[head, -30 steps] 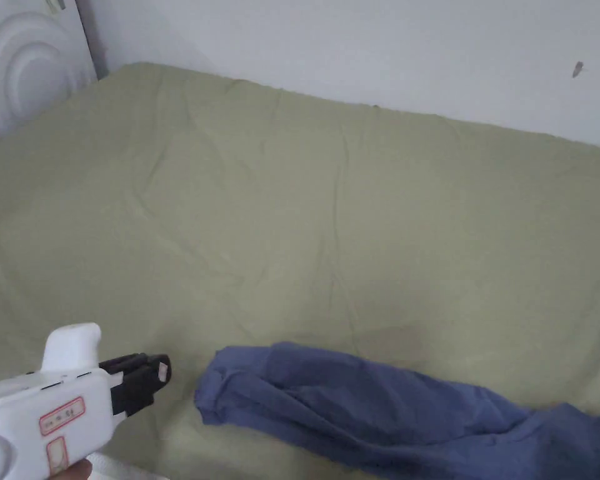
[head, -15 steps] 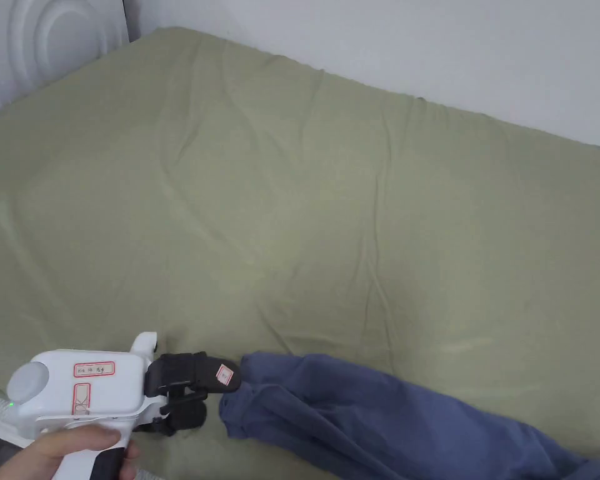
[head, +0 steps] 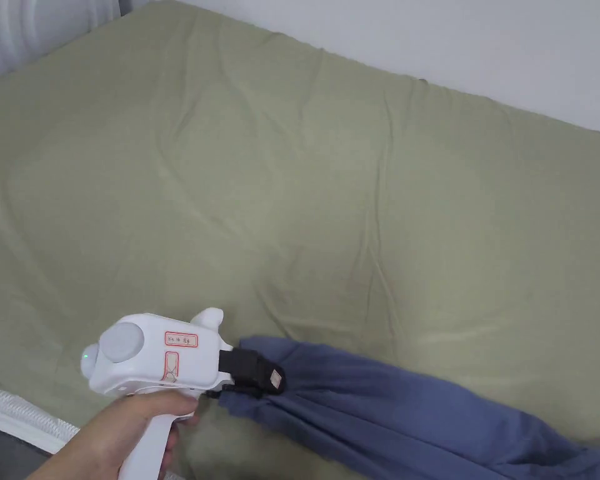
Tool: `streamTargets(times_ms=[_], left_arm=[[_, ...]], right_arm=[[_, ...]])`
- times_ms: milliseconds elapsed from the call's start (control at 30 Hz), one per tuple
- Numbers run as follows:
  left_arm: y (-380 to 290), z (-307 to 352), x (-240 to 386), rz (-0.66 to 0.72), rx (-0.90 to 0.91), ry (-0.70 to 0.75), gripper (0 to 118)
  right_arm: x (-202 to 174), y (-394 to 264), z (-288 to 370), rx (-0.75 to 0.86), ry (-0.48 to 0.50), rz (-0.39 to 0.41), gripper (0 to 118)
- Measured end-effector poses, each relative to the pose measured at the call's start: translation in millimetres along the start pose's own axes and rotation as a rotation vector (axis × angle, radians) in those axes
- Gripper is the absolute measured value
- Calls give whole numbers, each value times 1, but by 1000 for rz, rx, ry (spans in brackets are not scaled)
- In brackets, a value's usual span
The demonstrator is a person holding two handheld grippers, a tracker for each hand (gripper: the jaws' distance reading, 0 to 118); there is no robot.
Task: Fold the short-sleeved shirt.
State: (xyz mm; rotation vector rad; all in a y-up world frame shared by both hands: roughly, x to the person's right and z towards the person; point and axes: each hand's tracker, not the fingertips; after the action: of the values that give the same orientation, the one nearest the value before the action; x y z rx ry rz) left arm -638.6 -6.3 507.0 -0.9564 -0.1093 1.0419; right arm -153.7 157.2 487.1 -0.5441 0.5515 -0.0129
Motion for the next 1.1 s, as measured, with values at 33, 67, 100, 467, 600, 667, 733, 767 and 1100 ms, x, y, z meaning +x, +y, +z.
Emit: streamTargets(times_ms=[33,67,100,467,600,667,733,767,1100], left_arm=[[-6,9,12,-56,26,36,5],[-11,19,24,-68,58,45,5],[8,17,-11,-58,75,78,5],[-71,-3,119,-307,152,186,5],[-78,-67,157,-344,58,62,5],[-85,-110,165,-380,27,157,5],[-83,-141,163,-435,38,293,5],[-87,-147,159,-412,24,310,6],[-76,-15,181,-455,384,184,116]], right_arm=[[1,0,2,4,-2,1,0],[3,1,6,11,2,0,0],[5,1,9,19,8,-1,0],[28,-15,47,102,29,31,0],[45,-24,64,132,26,-26,0],[55,-28,73,141,20,-44,0],[64,-31,83,152,9,-52,0],[68,-33,87,156,2,-52,0],[83,-41,86,162,-3,-68,0]])
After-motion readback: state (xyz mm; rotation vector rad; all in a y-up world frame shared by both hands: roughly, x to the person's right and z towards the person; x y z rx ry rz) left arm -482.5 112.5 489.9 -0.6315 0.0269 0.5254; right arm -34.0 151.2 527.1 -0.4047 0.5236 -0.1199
